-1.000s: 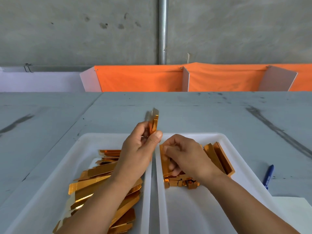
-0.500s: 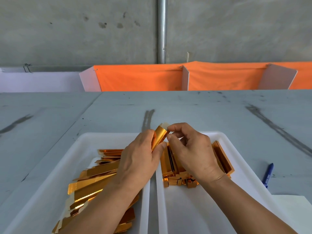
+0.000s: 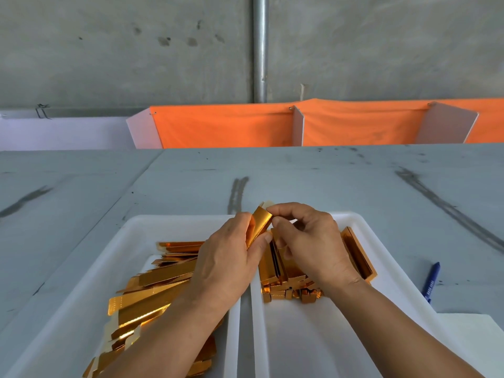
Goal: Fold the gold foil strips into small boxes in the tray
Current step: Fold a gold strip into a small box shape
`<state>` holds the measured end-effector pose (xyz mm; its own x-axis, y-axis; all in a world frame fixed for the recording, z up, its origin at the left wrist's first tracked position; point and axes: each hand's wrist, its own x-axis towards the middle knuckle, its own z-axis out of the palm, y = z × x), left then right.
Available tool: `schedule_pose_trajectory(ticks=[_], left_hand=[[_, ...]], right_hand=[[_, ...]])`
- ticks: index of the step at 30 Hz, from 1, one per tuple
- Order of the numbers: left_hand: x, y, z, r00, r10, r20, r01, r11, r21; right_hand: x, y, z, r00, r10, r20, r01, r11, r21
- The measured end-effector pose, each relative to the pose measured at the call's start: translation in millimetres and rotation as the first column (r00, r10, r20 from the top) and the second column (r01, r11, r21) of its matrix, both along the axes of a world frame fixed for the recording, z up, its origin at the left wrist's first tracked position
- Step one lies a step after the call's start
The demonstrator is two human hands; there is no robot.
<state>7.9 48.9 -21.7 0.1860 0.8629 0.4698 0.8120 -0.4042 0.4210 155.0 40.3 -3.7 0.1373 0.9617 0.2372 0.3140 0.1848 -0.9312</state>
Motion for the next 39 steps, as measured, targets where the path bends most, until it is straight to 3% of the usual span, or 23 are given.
schedule_pose_trajectory(ticks=[8,19,31,39], left_hand=[[-1,-1,-1,0.999,-0.019,-0.032,0.019,1.000,0.010],[-1,-2,1,0.996,-0.082,-0.036,0.082,0.997,-0.007],[-2,-3,2,0.991,-0.113,-0.067,0.113,0.994,0.006],[-3,-4,2,0.992,-0.114,-0.051,0.115,0.993,0.034]], right_hand=[[1,-1,6,0.991,0.079,-0.108,-0.094,0.986,-0.140],[8,2,10,0.968,0.023,-0.250,-0.044,0.996,-0.077],[9,3,5,0.996,0.006,-0.089,-0.008,1.000,-0.021],[7,2,5,0.994,0.041,-0.097,-0.047,0.997,-0.056]])
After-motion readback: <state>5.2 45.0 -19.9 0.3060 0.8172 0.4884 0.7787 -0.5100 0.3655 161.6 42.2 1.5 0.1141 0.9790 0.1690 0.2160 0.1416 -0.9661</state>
